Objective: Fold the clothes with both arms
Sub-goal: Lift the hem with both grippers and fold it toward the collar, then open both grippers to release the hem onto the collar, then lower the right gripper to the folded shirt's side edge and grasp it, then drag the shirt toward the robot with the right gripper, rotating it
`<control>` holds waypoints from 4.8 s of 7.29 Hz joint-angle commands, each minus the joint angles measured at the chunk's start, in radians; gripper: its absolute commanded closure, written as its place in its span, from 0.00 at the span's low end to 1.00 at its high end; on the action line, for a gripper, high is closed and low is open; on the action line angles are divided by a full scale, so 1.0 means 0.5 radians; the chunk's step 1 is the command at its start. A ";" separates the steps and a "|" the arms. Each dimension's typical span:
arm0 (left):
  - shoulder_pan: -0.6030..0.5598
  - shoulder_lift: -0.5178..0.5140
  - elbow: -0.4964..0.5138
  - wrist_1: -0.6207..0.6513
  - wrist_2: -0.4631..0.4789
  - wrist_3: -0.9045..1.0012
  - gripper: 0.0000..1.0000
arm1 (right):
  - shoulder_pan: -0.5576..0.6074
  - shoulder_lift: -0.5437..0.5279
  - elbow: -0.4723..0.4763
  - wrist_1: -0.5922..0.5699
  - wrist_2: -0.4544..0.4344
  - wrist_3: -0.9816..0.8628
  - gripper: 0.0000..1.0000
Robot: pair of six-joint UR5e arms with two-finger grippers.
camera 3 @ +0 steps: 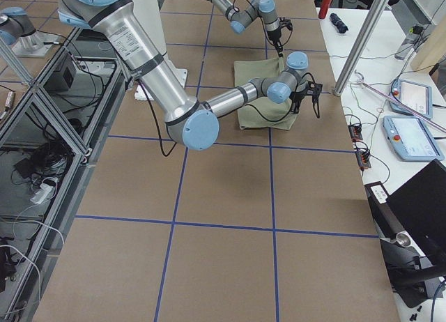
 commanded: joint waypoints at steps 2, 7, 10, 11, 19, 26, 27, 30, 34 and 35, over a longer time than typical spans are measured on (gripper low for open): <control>0.000 -0.014 -0.001 -0.007 -0.003 0.010 1.00 | -0.009 0.031 -0.001 0.014 0.002 0.002 1.00; -0.025 -0.027 -0.007 0.002 -0.006 0.020 0.00 | 0.000 -0.018 -0.007 0.039 0.005 -0.291 0.00; -0.034 -0.002 -0.141 0.033 -0.015 0.017 0.00 | -0.214 -0.360 0.393 0.122 -0.019 -0.228 0.00; -0.034 0.001 -0.169 0.033 -0.015 0.014 0.00 | -0.300 -0.522 0.574 0.116 -0.025 -0.182 0.00; -0.025 0.038 -0.166 0.012 -0.012 0.013 0.00 | -0.583 -0.831 0.797 0.097 -0.173 -0.179 0.31; -0.022 0.038 -0.206 0.024 -0.009 0.010 0.01 | -0.607 -1.210 1.200 0.097 -0.026 -0.179 1.00; -0.025 0.041 -0.240 0.030 -0.012 0.010 0.01 | -0.674 -1.363 1.344 0.100 0.017 -0.179 1.00; -0.025 0.044 -0.268 0.030 -0.003 0.001 0.01 | -0.968 -1.777 1.630 0.113 0.223 -0.179 1.00; -0.025 0.044 -0.304 0.030 0.000 0.004 0.01 | -1.181 -1.843 1.729 0.125 0.465 -0.176 0.00; -0.025 0.041 -0.304 0.030 -0.012 0.010 0.01 | -1.175 -1.840 1.748 0.128 0.466 -0.176 0.00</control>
